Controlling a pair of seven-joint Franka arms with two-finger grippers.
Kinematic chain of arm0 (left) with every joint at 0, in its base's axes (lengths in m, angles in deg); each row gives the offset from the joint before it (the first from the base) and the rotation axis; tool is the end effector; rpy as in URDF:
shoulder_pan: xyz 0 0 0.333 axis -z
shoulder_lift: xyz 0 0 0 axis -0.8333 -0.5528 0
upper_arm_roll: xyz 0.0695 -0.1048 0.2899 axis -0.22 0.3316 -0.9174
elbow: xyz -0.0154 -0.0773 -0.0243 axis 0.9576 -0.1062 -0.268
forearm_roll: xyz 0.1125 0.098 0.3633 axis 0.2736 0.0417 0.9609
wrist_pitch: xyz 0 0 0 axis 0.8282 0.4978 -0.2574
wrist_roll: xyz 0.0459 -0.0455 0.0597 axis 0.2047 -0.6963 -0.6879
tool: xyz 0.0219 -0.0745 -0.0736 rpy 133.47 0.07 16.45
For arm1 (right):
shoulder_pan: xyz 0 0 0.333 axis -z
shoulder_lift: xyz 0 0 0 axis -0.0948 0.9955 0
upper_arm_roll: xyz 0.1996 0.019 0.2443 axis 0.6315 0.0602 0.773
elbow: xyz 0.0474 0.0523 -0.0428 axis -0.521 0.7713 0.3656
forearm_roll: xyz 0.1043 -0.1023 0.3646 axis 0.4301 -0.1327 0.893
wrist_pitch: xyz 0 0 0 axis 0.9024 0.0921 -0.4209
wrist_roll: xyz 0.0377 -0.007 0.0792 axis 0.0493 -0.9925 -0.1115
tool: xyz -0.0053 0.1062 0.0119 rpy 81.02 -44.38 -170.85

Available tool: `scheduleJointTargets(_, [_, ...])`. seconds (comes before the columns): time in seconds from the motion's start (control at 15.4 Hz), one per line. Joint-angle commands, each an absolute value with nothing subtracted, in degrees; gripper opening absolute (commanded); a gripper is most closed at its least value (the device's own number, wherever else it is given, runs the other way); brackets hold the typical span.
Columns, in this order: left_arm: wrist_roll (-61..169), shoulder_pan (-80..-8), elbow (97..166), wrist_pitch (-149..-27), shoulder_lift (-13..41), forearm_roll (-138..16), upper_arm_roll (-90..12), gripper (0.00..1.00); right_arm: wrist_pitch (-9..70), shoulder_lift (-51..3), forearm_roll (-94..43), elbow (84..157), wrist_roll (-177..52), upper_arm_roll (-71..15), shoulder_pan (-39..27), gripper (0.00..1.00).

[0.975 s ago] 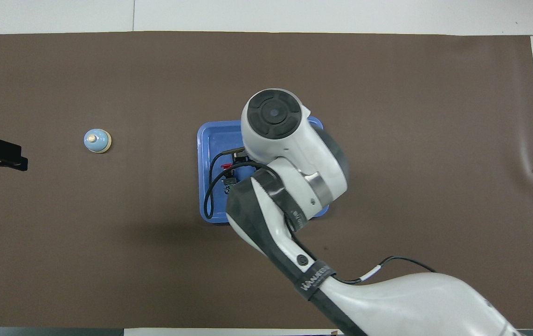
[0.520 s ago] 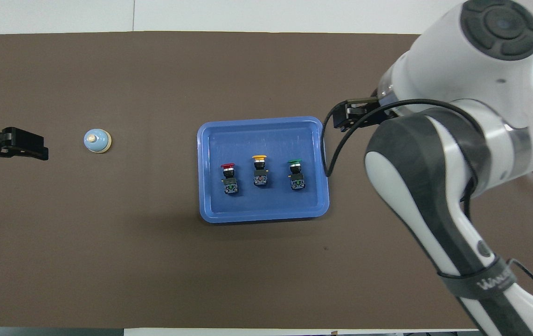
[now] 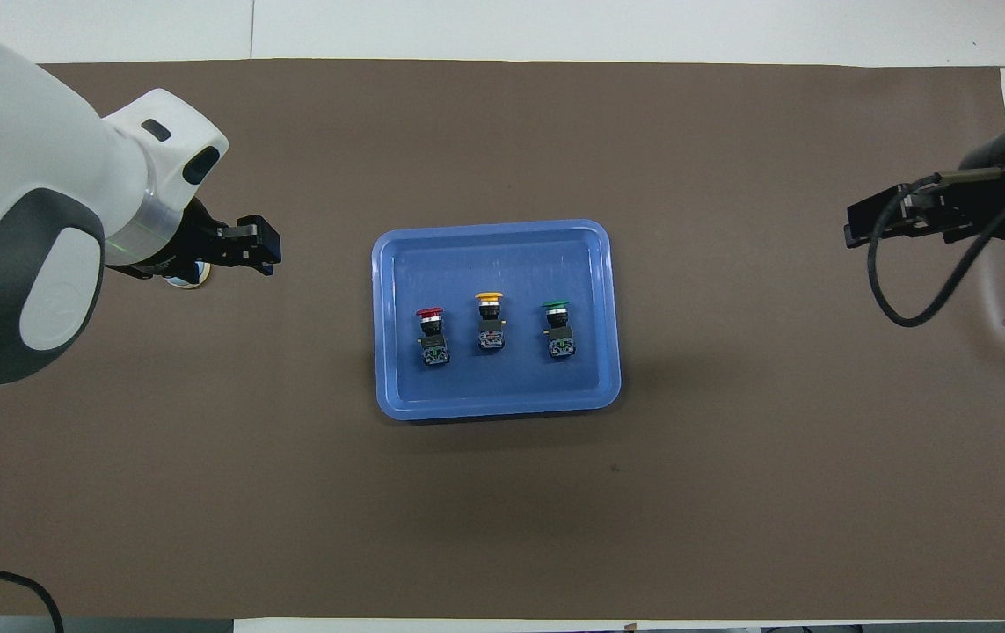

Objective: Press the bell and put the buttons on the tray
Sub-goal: 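Withdraw the right gripper while the left gripper reaches the bell, then press down on the white bell with the left gripper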

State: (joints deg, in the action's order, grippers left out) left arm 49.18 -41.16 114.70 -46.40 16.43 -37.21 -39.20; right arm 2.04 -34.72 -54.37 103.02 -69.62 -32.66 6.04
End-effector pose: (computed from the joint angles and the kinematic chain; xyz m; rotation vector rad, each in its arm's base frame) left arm 0.5649 -0.1886 0.5412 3.1298 0.0526 -0.0860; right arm 0.5775 0.0223 0.6136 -3.1014 -0.0718 0.0338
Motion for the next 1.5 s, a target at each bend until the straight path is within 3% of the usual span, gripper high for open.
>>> scheduleJointTargets(0.0, [49.1, -41.3, 114.6, -47.5, 16.4, -36.5, -40.0, 0.69, -0.3, -37.5, -53.9, 104.4, -65.8, -31.8, 8.3, 1.00])
scheduleJointTargets(0.2, [51.4, -44.5, 117.2, -50.8, 16.3, -36.5, -40.3, 0.06, -3.3, -39.2, -53.9, 104.1, -65.2, -32.3, 8.9, 1.00])
scheduleJointTargets(0.26, [52.3, -46.1, 117.6, -51.6, 16.3, -36.5, -40.3, 0.00, -4.1, -40.0, -54.0, 103.9, -65.0, -33.3, 8.4, 1.00])
scheduleJointTargets(0.65, [60.1, -54.4, 120.4, -60.0, 12.4, -36.5, -40.4, 0.00, -8.5, -44.0, -58.4, 104.1, -63.7, -34.7, 7.9, 1.00])
scheduleJointTargets(0.91, [63.0, -56.3, 128.9, -74.8, 10.5, -36.5, -40.4, 0.00, -6.9, -44.4, -58.7, 106.6, -62.6, -34.8, 8.2, 1.00])
scheduleJointTargets(1.43, [64.1, -57.3, 132.5, -78.2, 8.9, -36.4, -40.7, 0.00, -7.0, -44.3, -58.6, 106.8, -62.9, -34.8, 8.6, 1.00])
